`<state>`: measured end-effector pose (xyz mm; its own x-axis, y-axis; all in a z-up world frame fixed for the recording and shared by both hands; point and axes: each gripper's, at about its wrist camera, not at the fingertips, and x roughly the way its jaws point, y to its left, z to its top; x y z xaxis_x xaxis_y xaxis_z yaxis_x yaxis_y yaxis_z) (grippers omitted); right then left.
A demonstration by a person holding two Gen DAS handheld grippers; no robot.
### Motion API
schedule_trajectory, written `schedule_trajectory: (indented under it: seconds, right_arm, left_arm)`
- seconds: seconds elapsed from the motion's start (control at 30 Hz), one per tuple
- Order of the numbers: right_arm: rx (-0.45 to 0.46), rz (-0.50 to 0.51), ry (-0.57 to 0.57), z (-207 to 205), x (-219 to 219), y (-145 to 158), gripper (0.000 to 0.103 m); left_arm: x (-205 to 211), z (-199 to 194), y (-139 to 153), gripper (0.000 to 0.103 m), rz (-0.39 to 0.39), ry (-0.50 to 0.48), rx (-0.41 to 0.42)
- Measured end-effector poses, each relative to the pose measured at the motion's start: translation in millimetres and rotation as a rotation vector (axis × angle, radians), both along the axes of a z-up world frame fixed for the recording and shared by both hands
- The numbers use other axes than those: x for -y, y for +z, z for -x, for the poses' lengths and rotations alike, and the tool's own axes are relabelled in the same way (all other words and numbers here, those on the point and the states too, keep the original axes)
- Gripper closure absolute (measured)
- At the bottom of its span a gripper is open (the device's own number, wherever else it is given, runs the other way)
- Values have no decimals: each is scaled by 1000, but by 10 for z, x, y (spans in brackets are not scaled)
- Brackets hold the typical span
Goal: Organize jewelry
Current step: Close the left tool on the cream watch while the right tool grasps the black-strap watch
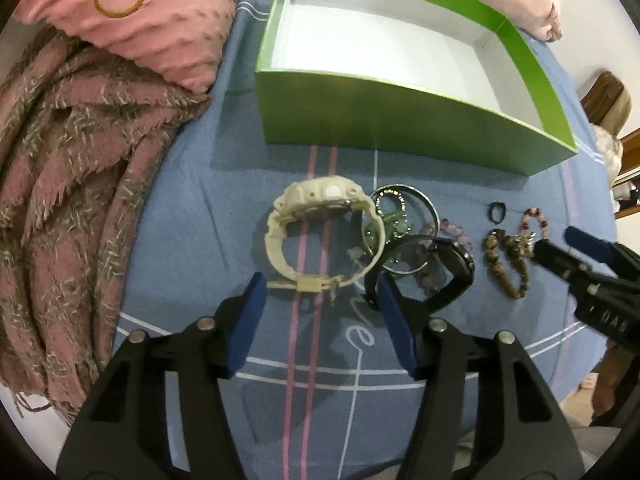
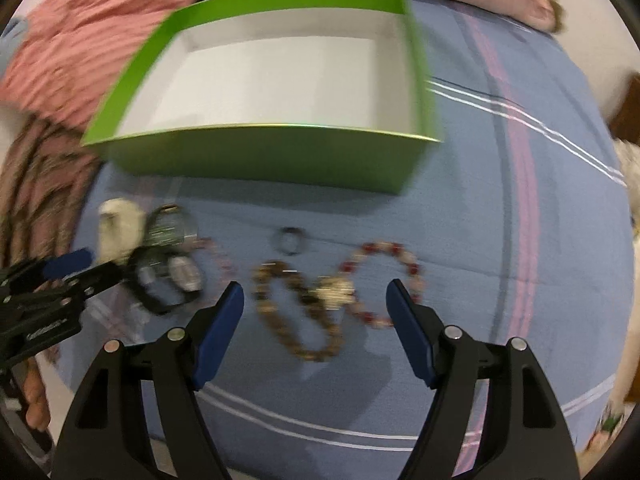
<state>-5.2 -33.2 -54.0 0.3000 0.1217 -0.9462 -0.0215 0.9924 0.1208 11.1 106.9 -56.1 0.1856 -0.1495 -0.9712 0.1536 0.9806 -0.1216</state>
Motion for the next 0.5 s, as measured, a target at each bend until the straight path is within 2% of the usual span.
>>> schedule_trajectory:
  seconds: [0.1, 0.23, 0.3, 0.37, 0.4, 0.47, 0.5]
  right_arm:
    - [12, -34, 97, -23, -255, 53, 29]
    - [10, -32, 186, -86, -538, 34, 29]
    - [2, 0, 219, -145, -663, -26, 30]
    - [-12, 21, 250, -190, -749, -93, 43]
    - [-19, 26, 258, -207, -764, -122, 47]
    - [-36, 31, 270, -240, -808, -171, 64]
    - [-51, 29, 277, -250, -826, -210, 68]
  left_arm:
    - [-116, 56, 110, 30, 7, -3, 20]
    - [-284, 115, 215, 29, -13, 28, 39]
    - [-392, 106, 241, 29, -36, 54, 38]
    - [-480, 100, 238, 28, -54, 78, 35]
    - [-509, 105, 238, 26, -55, 86, 34]
    - [-550, 92, 240, 26, -55, 93, 34]
    - [-553, 79, 235, 26, -55, 93, 33]
